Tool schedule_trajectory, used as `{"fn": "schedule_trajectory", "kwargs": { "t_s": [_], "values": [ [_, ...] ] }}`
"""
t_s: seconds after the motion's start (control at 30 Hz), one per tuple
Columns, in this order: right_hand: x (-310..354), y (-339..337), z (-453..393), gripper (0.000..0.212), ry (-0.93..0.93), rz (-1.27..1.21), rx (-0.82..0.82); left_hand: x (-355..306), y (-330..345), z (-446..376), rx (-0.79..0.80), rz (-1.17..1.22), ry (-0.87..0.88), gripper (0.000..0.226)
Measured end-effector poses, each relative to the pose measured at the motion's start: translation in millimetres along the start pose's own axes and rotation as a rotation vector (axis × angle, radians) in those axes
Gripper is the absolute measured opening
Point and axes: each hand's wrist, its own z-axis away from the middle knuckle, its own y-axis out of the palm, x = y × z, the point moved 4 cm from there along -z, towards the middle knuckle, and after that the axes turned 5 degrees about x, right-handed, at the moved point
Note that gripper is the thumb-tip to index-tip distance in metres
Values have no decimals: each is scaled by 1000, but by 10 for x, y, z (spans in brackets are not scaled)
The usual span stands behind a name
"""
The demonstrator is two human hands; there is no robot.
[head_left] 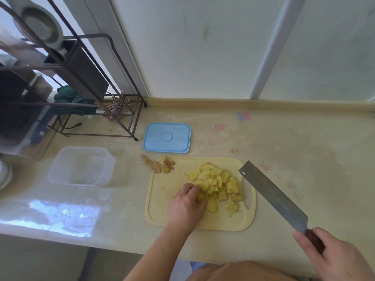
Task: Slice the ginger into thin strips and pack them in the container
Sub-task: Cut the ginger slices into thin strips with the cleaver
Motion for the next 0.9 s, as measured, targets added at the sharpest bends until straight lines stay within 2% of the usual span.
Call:
{"fn": "schedule_trajectory", "kwargs": {
  "t_s": [0.1, 0.27, 0.4, 0.73, 0.9],
  "values": [
    [-14, 22, -7, 91, -2, 17, 10, 80, -8, -22, 57, 51, -22, 35],
    [-27, 31, -10, 93, 14, 18, 18, 218, -1, -14, 160, 96, 90, 19],
    [0, 14, -14, 93, 19, 19, 9, 180, -6, -51, 174, 88, 193, 22],
    [-9, 6, -24, 94, 29, 26, 36, 142, 18, -76, 113, -136, 392, 31],
    [5, 9, -41, 94, 32, 15, 62, 98, 9, -98, 182, -214, 384, 31]
  ]
}}
